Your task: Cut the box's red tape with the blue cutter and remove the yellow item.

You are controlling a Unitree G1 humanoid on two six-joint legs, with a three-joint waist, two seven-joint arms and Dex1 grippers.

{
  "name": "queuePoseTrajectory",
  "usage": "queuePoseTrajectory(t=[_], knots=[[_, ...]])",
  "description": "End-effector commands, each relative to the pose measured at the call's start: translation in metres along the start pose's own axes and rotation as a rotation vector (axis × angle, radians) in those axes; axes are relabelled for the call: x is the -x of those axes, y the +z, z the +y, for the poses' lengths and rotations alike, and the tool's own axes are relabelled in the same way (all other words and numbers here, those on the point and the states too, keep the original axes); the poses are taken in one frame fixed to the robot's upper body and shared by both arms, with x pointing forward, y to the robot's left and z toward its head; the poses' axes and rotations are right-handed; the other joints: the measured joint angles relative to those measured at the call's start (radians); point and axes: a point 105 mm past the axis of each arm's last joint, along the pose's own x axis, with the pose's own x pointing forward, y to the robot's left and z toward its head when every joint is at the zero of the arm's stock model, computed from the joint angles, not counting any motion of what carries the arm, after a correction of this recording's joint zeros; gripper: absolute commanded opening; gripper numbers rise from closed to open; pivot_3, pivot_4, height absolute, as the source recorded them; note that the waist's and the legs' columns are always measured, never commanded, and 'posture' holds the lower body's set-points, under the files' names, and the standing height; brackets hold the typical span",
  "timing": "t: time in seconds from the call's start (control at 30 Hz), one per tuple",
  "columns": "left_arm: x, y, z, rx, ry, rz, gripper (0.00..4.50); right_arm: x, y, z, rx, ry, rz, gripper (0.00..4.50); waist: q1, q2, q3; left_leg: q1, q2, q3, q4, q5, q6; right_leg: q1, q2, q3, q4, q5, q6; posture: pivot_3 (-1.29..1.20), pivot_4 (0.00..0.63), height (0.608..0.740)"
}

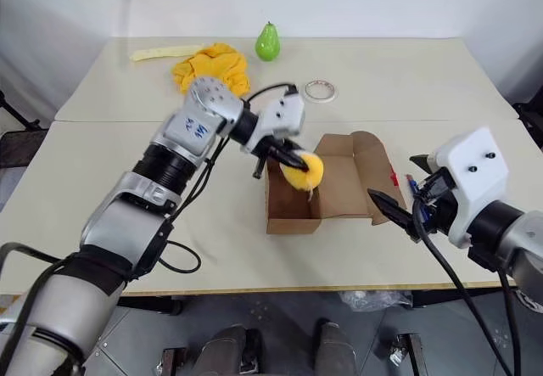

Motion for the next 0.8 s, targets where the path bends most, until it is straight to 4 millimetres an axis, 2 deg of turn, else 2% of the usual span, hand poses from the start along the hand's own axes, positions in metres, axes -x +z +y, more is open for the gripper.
queuePoseTrajectory(t=[0.03, 0.1, 0.17, 0.23, 0.3, 0.43, 0.5, 0.57, 0.63, 0.73, 0.8], knots=[[0.034, 0.043, 0.02, 0.033, 0.133, -0.14, 0.1, 0.001, 0.02, 0.003, 0.04, 0.051, -0.131, 4.5, 0.0, 0.0, 0.0, 0.0, 0.0, 0.0, 0.0, 0.0, 0.0, 0.0, 0.0, 0.0, 0.0, 0.0, 0.0, 0.0, 0.15, 0.74], [0.05, 0.043, 0.033, 0.062, 0.247, -0.135, 0.1, 0.0, 0.024, 0.009, 0.05, 0.114, -0.167, 4.5, -0.001, 0.0, 0.0, 0.0, 0.0, 0.0, 0.0, 0.0, 0.0, 0.0, 0.0, 0.0, 0.0, 0.0, 0.0, 0.0, 0.15, 0.74], [0.076, 0.029, 0.055, 0.14, 0.442, -0.1, 0.1, -0.001, 0.025, 0.015, 0.058, 0.192, -0.18, 4.5, -0.002, 0.0, 0.0, 0.0, 0.0, 0.0, 0.0, 0.0, 0.0, 0.0, 0.0, 0.0, 0.0, 0.0, 0.0, 0.0, 0.15, 0.74], [0.096, 0.001, 0.064, 0.194, 0.572, -0.003, 0.1, -0.002, 0.024, 0.01, 0.058, 0.198, -0.173, 4.5, -0.005, 0.0, 0.0, 0.001, 0.0, 0.001, 0.0, 0.0, 0.0, 0.0, 0.0, 0.001, 0.001, 0.0, 0.001, 0.0, 0.15, 0.74], [0.116, -0.036, 0.066, 0.258, 0.683, 0.128, 0.1, -0.003, 0.023, 0.006, 0.056, 0.204, -0.17, 4.5, -0.006, 0.0, 0.0, 0.002, 0.0, 0.001, 0.0, 0.0, -0.001, 0.001, 0.0, 0.001, 0.002, 0.0, 0.001, 0.0, 0.15, 0.74], [0.152, -0.092, 0.055, 0.387, 0.832, 0.302, 0.1, -0.004, 0.021, 0.004, 0.043, 0.244, -0.167, 4.5, -0.006, 0.0, 0.0, 0.002, 0.0, 0.001, 0.0, 0.001, -0.001, 0.0, 0.001, 0.001, 0.003, 0.0, 0.001, 0.0, 0.15, 0.74], [0.172, -0.122, 0.039, 0.498, 0.897, 0.394, 0.1, -0.01, 0.019, 0.005, 0.036, 0.286, -0.154, 4.5, -0.005, -0.001, 0.001, 0.002, 0.0, 0.002, 0.0, 0.001, -0.001, 0.0, 0.001, 0.001, 0.002, 0.0, 0.001, 0.0, 0.15, 0.74], [0.174, -0.133, 0.02, 0.574, 0.859, 0.417, 0.1, -0.015, 0.019, 0.005, 0.034, 0.319, -0.153, 4.5, -0.008, -0.003, 0.002, 0.002, 0.0, 0.002, 0.0, 0.001, -0.001, 0.0, 0.001, 0.001, 0.002, 0.0, 0.001, 0.0, 0.15, 0.74], [0.176, -0.142, 0.007, 0.629, 0.852, 0.448, 0.81, -0.02, 0.02, 0.004, 0.038, 0.34, -0.159, 4.5, -0.002, -0.003, 0.002, 0.001, 0.0, 0.002, 0.0, 0.001, -0.001, 0.0, 0.001, 0.001, 0.003, 0.0, 0.001, 0.0, 0.15, 0.74], [0.187, -0.158, -0.01, 0.667, 0.878, 0.525, 1.61, -0.027, 0.022, 0.004, 0.043, 0.368, -0.164, 4.5, 0.001, -0.003, 0.002, 0.001, 0.0, 0.002, 0.001, 0.001, -0.002, 0.0, 0.001, 0.0, 0.003, 0.0, 0.001, 0.0, 0.15, 0.74], [0.191, -0.158, -0.014, 0.677, 0.895, 0.524, 2.2, -0.031, 0.023, 0.004, 0.049, 0.389, -0.167, 4.5, -0.003, -0.003, 0.002, 0.001, 0.001, 0.002, 0.001, 0.001, -0.002, 0.0, 0.001, 0.0, 0.003, 0.0, 0.001, 0.0, 0.15, 0.74]])
